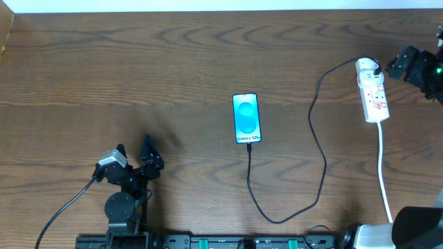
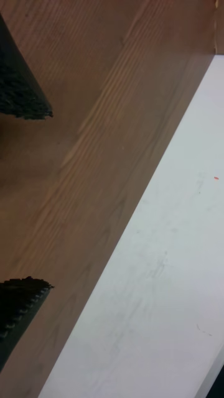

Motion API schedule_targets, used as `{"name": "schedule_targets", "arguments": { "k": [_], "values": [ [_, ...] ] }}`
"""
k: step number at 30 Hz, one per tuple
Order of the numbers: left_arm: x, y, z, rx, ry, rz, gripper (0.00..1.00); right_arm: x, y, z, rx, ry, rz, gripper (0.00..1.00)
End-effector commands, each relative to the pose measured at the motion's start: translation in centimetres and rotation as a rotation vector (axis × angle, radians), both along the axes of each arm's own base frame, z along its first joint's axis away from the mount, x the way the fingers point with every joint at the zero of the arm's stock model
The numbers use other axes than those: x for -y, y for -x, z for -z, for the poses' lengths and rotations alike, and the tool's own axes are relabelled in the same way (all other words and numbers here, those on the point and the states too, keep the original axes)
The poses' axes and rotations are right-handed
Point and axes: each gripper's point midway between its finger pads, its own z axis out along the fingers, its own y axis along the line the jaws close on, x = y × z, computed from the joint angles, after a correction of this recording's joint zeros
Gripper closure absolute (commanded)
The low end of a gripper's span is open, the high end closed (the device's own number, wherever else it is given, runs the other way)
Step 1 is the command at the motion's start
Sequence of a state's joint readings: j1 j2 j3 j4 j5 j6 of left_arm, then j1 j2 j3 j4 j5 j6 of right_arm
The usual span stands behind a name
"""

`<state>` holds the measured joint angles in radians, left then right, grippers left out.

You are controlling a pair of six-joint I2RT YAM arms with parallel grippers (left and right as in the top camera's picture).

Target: Plug charger to phone and switch on socket

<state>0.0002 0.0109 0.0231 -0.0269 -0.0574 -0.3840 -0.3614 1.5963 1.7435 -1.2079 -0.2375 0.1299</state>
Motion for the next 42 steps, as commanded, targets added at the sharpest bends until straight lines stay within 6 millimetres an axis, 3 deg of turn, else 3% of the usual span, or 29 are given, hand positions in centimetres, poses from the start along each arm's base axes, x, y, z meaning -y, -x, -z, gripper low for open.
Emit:
{"name": "schedule_targets", "arguments": {
  "k": [1,21,26,33,42],
  "values": [
    [-0.2,0.1,1.8,-0.056,-0.021,-0.006,0.19,-0.1,0.1,-0.4,0.010,-0.002,0.009,0.01],
    [-0.2,0.1,1.8,-0.056,-0.021,-0.006,0.18,0.1,-0.5,-0.4,0.031,0.008,0.008,0.01],
    [-0.2,0.1,1.8,-0.056,-0.021,-0.006,0.19,-0.7,-1.3,0.1,0.079,0.025,-0.020,0.01],
    [-0.2,0.1,1.8,-0.056,-0.021,-0.006,0.19,-3.2,-1.7,2.9,0.219,0.067,-0.085,0.01],
    [-0.2,0.1,1.8,-0.056,-0.021,-0.006,0.19,-6.7,0.0,6.9,0.472,0.128,-0.160,0.01]
  ]
}}
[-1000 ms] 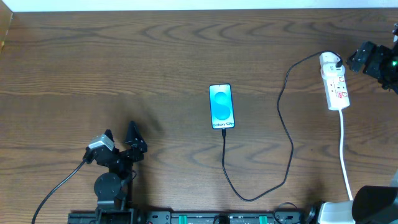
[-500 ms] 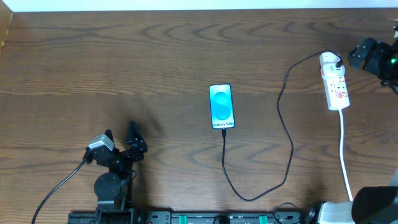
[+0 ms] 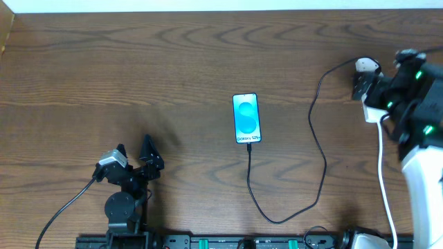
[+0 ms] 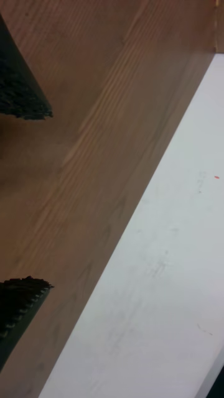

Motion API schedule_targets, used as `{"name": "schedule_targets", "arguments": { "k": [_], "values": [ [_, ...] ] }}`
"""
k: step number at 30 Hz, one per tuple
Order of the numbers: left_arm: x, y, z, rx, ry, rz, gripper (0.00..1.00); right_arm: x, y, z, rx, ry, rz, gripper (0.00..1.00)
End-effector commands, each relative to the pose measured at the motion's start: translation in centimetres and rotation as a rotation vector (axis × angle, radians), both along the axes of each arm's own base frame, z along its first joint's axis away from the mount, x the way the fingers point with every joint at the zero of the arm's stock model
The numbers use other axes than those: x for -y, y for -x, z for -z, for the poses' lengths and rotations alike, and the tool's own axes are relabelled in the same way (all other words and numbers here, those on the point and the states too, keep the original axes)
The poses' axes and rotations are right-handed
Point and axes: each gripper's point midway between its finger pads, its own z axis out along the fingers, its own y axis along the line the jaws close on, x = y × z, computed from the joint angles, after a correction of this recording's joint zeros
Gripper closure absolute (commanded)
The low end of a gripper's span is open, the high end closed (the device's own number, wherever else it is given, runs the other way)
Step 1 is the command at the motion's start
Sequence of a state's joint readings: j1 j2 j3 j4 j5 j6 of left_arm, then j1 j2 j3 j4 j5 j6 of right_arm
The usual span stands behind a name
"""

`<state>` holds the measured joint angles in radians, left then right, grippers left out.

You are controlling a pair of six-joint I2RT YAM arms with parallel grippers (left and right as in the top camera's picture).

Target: Plug charger to phone and switch on socket

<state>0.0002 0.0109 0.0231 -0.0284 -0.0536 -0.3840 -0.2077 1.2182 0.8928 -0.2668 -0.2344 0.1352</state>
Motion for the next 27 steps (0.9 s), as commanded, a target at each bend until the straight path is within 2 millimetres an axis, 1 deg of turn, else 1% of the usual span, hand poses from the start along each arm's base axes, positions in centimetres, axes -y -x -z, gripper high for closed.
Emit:
{"name": "schedule_targets", "arguments": {
  "k": [1,5,8,13,16,18,24,27],
  "values": [
    [-0.3,0.1,1.7,-0.054,-0.021,-0.010,0.19,-1.4,1.7,1.5,0.059,0.007,-0.024,0.01],
    [-0.3,0.1,1.7,-0.054,-0.021,-0.010,0.19,-2.4,3.7,2.8,0.170,0.027,-0.043,0.01],
    [-0.3,0.1,1.7,-0.054,-0.021,-0.010,0.19,-3.0,5.6,3.9,0.248,0.040,-0.052,0.01],
    [-0.3,0.1,1.7,-0.054,-0.021,-0.010,0.19,-3.2,8.8,6.1,0.337,0.065,-0.034,0.01],
    [-0.3,0.1,1.7,-0.054,-0.021,-0.010,0.19,-3.2,10.1,7.3,0.384,0.077,-0.024,0.01],
    [-0.3,0.1,1.7,-0.054,-0.021,-0.010,0.19,-3.1,10.6,7.9,0.373,0.080,-0.014,0.01],
    [-0.3,0.1,1.7,-0.054,-0.021,-0.010,0.19,-3.1,11.1,6.9,0.411,0.087,-0.010,0.01],
    [-0.3,0.1,1.7,-0.054,-0.021,-0.010,0.19,-3.2,11.3,6.8,0.416,0.088,-0.012,0.01]
  ]
}}
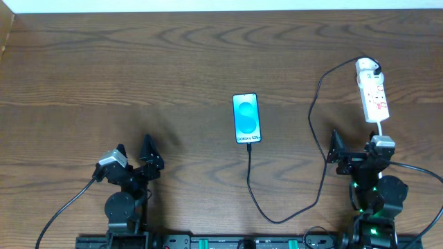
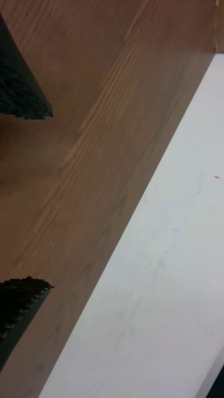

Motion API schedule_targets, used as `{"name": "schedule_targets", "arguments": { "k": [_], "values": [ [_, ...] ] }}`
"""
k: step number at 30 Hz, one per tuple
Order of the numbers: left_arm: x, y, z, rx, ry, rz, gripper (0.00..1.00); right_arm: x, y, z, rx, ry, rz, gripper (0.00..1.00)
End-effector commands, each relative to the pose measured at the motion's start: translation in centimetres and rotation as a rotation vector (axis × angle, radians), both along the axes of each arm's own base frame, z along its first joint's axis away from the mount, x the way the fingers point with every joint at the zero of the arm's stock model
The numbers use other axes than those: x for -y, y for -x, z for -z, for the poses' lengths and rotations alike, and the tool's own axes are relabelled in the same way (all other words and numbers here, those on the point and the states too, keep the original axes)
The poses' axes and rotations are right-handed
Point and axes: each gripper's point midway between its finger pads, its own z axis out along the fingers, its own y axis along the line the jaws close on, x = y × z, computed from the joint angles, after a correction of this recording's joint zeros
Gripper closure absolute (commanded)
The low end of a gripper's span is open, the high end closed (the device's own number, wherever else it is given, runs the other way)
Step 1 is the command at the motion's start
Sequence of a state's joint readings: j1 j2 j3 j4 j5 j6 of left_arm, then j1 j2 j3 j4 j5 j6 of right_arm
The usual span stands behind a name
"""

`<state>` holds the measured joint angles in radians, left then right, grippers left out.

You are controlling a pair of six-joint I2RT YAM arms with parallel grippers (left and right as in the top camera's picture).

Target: Plug charger to phone and switch on socket

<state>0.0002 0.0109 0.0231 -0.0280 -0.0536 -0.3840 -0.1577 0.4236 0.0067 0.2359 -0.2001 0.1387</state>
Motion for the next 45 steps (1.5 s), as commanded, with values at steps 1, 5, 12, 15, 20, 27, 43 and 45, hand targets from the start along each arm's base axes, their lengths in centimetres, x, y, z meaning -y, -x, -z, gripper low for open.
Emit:
{"name": "schedule_targets", "arguments": {
  "k": [1,5,12,15,20,27,43,45],
  "values": [
    [-0.3,0.1,1.7,-0.055,-0.021,-0.010,0.19,-0.1,0.2,-0.4,0.016,0.003,0.004,0.01],
    [-0.3,0.1,1.7,-0.055,-0.021,-0.010,0.19,0.0,0.8,-0.6,0.023,0.006,0.015,0.01],
    [-0.3,0.1,1.7,-0.055,-0.021,-0.010,0.19,0.4,1.7,-0.1,0.009,0.016,0.058,0.01],
    [-0.3,0.1,1.7,-0.055,-0.021,-0.010,0.19,0.4,2.0,-0.7,0.036,0.022,0.062,0.01],
    [-0.3,0.1,1.7,-0.055,-0.021,-0.010,0.19,0.0,2.2,-2.5,0.112,0.057,0.045,0.01],
    [-0.3,0.1,1.7,-0.055,-0.021,-0.010,0.19,-0.4,2.2,-2.4,0.112,0.142,0.020,0.01],
    [-0.3,0.1,1.7,-0.055,-0.021,-0.010,0.19,-0.5,2.2,-2.4,0.114,0.173,0.009,0.01],
    [-0.3,0.1,1.7,-0.055,-0.021,-0.010,0.19,-0.5,2.2,-2.4,0.114,0.173,0.009,0.01]
  ]
}}
